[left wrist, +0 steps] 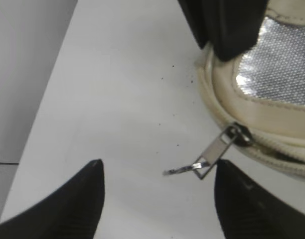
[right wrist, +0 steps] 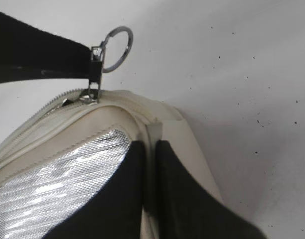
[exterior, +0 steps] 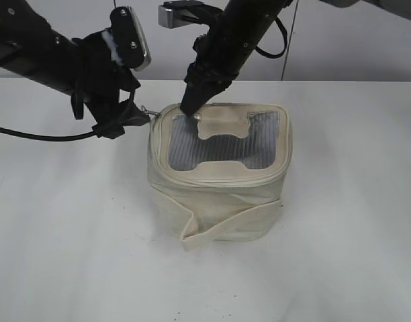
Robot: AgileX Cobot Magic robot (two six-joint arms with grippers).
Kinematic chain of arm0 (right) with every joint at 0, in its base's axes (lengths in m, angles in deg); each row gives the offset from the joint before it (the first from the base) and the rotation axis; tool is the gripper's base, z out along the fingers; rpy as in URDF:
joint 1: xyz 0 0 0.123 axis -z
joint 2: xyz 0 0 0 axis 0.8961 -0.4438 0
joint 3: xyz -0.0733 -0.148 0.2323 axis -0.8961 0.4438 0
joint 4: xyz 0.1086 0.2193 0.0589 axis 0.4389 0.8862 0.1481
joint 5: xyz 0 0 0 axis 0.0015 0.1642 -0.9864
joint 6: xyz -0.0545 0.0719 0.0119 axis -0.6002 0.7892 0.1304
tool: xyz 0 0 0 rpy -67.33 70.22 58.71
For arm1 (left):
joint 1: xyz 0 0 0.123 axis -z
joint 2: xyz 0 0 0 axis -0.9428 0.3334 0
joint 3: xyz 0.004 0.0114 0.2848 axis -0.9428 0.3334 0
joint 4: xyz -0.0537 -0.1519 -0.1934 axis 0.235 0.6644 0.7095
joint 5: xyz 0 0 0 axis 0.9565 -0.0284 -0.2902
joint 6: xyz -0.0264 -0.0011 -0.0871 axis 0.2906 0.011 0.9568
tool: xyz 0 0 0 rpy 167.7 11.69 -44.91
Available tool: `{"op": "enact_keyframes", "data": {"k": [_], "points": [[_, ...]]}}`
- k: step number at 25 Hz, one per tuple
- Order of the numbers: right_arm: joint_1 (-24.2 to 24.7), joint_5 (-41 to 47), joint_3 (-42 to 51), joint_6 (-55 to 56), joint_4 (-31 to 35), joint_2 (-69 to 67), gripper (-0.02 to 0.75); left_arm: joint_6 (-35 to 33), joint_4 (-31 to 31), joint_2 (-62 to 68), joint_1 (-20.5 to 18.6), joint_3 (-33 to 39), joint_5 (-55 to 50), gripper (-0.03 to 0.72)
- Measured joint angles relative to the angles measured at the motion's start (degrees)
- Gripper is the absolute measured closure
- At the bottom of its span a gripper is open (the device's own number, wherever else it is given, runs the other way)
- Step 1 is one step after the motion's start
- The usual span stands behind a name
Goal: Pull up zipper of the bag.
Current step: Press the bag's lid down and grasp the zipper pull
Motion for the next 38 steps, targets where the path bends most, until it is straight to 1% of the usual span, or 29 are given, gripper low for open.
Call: {"op": "enact_keyframes", "data": {"k": [2,5,10,18,20,21,24,31,38], "points": [[0.00,0.00,0.00,-0.05,0.00,0.00,0.696,0.00,-2.28,0.00,0.38,0.00,2.01,0.160],[0.00,0.00,0.00,-0.05,0.00,0.00,0.696,-0.12,-3.91,0.28,0.44,0.00,2.87,0.160],[0.00,0.00,0.00,-0.28,0.00,0.00,0.697,-0.12,-4.29,2.28,0.61,0.00,2.42,0.180],[0.00,0.00,0.04,-0.28,0.00,0.06,0.697,-0.18,-4.48,3.37,2.98,-0.05,3.66,0.224],[0.00,0.00,0.04,-0.33,0.00,0.06,0.697,-0.18,-4.48,4.54,3.04,-0.11,4.25,0.265],[0.00,0.00,0.04,-0.33,0.00,0.06,0.697,-0.18,-4.48,4.96,3.04,-0.15,4.31,0.300],[0.00,0.00,0.04,-0.33,0.00,0.06,0.697,-0.18,-4.48,5.66,3.16,-0.15,4.31,0.431],[0.00,0.00,0.04,-0.33,0.00,0.06,0.697,0.00,-4.27,5.66,3.16,-0.17,2.70,0.428],[0.00,0.06,0.04,-0.33,-0.20,0.06,0.697,4.37,-4.80,3.34,3.01,-0.17,-0.06,0.428]]}}
